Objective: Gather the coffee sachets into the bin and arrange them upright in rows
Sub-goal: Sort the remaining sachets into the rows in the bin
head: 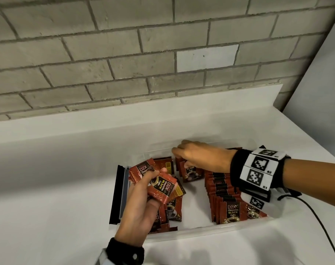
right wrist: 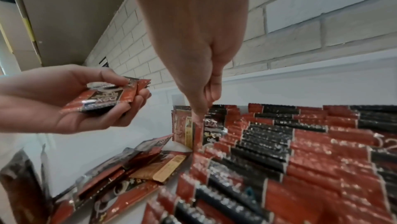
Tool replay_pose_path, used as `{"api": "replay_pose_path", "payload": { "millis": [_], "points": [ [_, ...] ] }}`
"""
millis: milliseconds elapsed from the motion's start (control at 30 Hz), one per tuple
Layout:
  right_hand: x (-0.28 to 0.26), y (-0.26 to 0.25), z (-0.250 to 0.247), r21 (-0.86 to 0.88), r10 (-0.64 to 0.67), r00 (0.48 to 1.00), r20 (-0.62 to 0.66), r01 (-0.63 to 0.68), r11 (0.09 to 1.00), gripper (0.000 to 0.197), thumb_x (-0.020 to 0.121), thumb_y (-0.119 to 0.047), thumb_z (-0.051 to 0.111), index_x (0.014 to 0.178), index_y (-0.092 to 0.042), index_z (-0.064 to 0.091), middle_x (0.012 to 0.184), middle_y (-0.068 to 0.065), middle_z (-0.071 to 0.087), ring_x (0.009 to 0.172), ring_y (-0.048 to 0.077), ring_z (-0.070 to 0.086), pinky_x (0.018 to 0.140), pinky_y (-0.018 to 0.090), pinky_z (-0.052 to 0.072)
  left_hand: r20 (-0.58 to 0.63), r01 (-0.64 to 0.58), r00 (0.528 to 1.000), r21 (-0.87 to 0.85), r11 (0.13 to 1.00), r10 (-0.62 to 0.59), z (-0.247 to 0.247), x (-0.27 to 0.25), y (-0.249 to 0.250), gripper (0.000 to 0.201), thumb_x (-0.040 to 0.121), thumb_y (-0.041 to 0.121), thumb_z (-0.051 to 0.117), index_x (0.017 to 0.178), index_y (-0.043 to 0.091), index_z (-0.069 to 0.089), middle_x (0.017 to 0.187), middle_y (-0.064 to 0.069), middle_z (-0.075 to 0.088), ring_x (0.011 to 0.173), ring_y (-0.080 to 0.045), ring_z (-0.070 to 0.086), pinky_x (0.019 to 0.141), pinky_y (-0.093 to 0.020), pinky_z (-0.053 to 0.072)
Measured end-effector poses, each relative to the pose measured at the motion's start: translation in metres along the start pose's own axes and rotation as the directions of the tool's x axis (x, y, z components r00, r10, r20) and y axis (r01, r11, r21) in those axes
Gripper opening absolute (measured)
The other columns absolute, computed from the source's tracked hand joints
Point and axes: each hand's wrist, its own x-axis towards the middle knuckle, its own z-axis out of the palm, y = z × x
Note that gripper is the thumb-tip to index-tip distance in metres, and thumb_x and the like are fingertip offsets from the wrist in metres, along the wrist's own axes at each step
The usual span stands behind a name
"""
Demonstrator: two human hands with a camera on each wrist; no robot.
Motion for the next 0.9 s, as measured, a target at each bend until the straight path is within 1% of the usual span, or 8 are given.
{"api": "replay_pose_path", "payload": {
  "millis": [167,267,333,467,567,700,800,900],
  "points": [
    [-0.008,-0.012,-0.012,0.412,0.221,0.963,0.153,-0.266,0.872,0.013,0.098,-0.018,0.052,0.108,-0.009,0.054,0.096,0.001,0.062,0.078,0.012,0.058,0.062,0.015,0.045,0.005,-0.126,0.992,0.015,0.992,0.125,0.002,-0.001,0.001,0.023,0.087,0.011,0.060,0.109,0.010,0.060,0.108,-0.016,0.071,0.090,-0.026,0.071,0.069,-0.035,0.056],
    [-0.010,-0.029,-0.007,0.385,0.184,0.791,0.584,-0.469,0.795,0.022,0.098,-0.012,0.049,0.115,-0.001,0.059,0.101,0.007,0.065,0.085,0.014,0.062,0.077,0.020,0.052,-0.003,-0.176,0.984,0.017,0.984,0.176,0.002,-0.002,0.002,0.026,0.087,0.015,0.059,0.112,0.009,0.061,0.109,-0.015,0.071,0.101,-0.030,0.067,0.053,-0.025,0.053],
    [-0.010,-0.039,-0.004,0.338,0.152,0.725,0.672,-0.483,0.808,0.017,0.097,-0.010,0.049,0.108,-0.003,0.060,0.091,0.005,0.059,0.090,0.021,0.059,0.084,0.027,0.049,-0.016,-0.190,0.982,0.005,0.982,0.190,0.002,-0.001,0.001,0.032,0.086,0.015,0.059,0.117,0.006,0.061,0.110,-0.014,0.071,0.105,-0.032,0.065,0.051,-0.024,0.053],
    [-0.007,-0.050,-0.007,0.521,0.083,0.738,0.669,-0.546,0.656,0.017,0.097,-0.003,0.045,0.095,-0.014,0.056,0.071,-0.004,0.044,0.059,0.003,0.042,0.047,0.007,0.041,0.017,-0.196,0.980,-0.012,0.981,0.196,0.000,0.002,0.001,0.041,0.081,0.018,0.061,0.119,0.003,0.060,0.109,-0.015,0.071,0.108,-0.034,0.063,0.069,-0.033,0.057],
    [0.002,-0.062,-0.001,0.620,0.014,0.727,0.686,-0.595,0.512,0.020,0.096,0.006,0.039,0.107,-0.005,0.053,0.085,0.014,0.056,0.062,0.004,0.042,0.050,0.008,0.042,0.026,-0.191,0.981,-0.020,0.981,0.192,0.001,0.002,0.001,0.045,0.080,0.016,0.062,0.121,-0.003,0.058,0.108,-0.017,0.071,0.105,-0.033,0.066,0.095,-0.048,0.048],
    [0.003,-0.060,0.000,0.648,-0.021,0.690,0.724,-0.669,0.364,0.027,0.096,0.010,0.036,0.087,-0.009,0.053,0.087,0.006,0.053,0.071,0.008,0.049,0.059,0.011,0.045,0.030,-0.196,0.980,0.027,0.980,0.195,0.003,0.001,0.000,0.035,0.085,0.012,0.063,0.117,-0.002,0.061,0.110,-0.020,0.069,0.093,-0.027,0.069,0.091,-0.050,0.050],
    [-0.010,-0.039,-0.014,0.676,0.039,0.720,0.693,-0.668,0.311,0.019,0.099,0.000,0.042,0.108,-0.001,0.058,0.111,0.011,0.060,0.090,0.013,0.061,0.085,0.022,0.053,0.025,-0.185,0.983,0.078,0.980,0.183,0.003,0.000,-0.001,0.040,0.081,0.015,0.067,0.118,0.002,0.061,0.110,-0.020,0.068,0.097,-0.037,0.064,0.066,-0.038,0.057],
    [-0.022,-0.025,-0.027,0.770,0.138,0.783,0.607,-0.622,0.142,0.018,0.099,-0.014,0.046,0.106,-0.003,0.058,0.100,0.014,0.065,0.091,0.022,0.065,0.087,0.028,0.055,0.026,-0.174,0.985,0.066,0.983,0.172,0.004,-0.001,0.000,0.042,0.081,0.014,0.068,0.122,0.004,0.060,0.114,-0.021,0.067,0.094,-0.034,0.065,0.054,-0.028,0.055]
  ]
}}
